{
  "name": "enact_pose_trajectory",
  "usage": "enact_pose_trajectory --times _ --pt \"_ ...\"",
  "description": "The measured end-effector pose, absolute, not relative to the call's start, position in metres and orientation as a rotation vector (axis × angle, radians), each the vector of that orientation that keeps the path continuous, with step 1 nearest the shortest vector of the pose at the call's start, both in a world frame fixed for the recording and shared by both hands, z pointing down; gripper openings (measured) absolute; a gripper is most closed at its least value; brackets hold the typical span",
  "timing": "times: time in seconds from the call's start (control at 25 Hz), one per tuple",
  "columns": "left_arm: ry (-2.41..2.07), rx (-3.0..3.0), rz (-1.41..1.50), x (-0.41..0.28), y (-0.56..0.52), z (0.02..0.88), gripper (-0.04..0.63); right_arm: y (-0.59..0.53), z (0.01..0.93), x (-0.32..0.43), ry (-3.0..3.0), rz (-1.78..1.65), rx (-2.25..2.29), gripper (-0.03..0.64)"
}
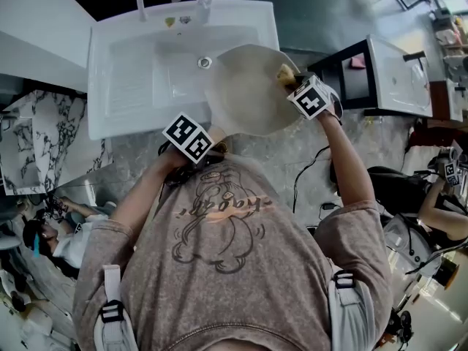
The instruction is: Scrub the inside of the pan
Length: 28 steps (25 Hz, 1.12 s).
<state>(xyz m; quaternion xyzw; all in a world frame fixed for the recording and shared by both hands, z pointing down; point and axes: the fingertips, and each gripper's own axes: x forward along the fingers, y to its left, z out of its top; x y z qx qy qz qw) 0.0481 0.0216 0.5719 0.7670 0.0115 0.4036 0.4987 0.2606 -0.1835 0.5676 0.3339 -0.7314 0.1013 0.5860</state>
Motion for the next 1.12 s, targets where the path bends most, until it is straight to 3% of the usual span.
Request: enact_pose_trajectory --times 1.12 --pt "0.025 1.852 0.977 0.050 0.023 0.573 0.075 -0.079 0.545 0.213 -1.764 0.394 0.398 0.141"
